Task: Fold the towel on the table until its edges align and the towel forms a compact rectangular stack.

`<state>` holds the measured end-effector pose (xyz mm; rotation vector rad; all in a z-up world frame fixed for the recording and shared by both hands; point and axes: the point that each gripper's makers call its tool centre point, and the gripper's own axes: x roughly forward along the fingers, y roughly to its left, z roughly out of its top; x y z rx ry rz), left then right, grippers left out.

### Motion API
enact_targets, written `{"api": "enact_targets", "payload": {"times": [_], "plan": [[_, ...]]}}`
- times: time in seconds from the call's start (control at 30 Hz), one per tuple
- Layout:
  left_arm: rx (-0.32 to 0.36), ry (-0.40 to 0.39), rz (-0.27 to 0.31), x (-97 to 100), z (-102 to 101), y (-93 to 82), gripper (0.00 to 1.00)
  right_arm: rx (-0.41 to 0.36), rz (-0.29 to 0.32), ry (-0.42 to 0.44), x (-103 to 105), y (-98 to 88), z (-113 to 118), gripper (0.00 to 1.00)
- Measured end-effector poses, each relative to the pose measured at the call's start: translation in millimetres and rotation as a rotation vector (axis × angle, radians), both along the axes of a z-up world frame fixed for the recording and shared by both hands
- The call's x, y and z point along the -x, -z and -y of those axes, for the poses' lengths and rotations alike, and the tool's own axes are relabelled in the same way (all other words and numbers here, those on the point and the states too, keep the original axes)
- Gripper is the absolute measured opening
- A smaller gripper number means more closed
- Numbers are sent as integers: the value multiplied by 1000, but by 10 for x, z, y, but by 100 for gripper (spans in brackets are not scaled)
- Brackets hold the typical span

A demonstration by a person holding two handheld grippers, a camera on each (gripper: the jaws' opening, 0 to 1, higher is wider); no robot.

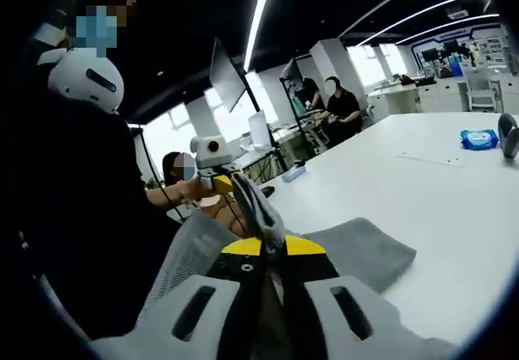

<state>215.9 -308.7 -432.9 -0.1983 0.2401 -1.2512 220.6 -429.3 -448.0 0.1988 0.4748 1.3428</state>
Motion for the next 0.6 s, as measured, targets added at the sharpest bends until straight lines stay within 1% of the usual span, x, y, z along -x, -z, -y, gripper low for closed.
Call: {"api": "enact_targets", "payload": {"times": [0.1,0.13,0.17,0.2,0.27,0.3,0.4,0.47,0.5,0.53,0.6], "plan": [[-6,0,-9,-31,-2,21,5,0,-23,3,-19,15,-7,4],[-6,-7,-23,-59,-8,33,5,0,-26,4,-28,16,-10,4],[-11,-36,-65,-124,-27,76,5,-4,-40,9,-51,21,-14,4],[-23,-56,-86,-181,-43,123,5,-4,-49,14,-80,31,-18,4],[-32,-48,-84,-239,-27,166,5,7,-89,30,-169,91,-16,4],[-30,-47,-94,-284,-23,185,5,11,-131,40,-235,140,-4,4],[-13,-46,-124,-371,-24,204,5,-4,-176,48,-351,170,13,4],[11,-50,-186,-475,-33,255,5,-16,-220,42,-431,209,22,4],[20,-51,-202,-515,-36,273,5,-21,-248,47,-481,235,26,4],[32,-54,-247,-570,-39,311,5,-21,-270,47,-516,260,28,4],[41,-52,-264,-644,-39,338,4,-20,-310,55,-608,308,30,4]]}}
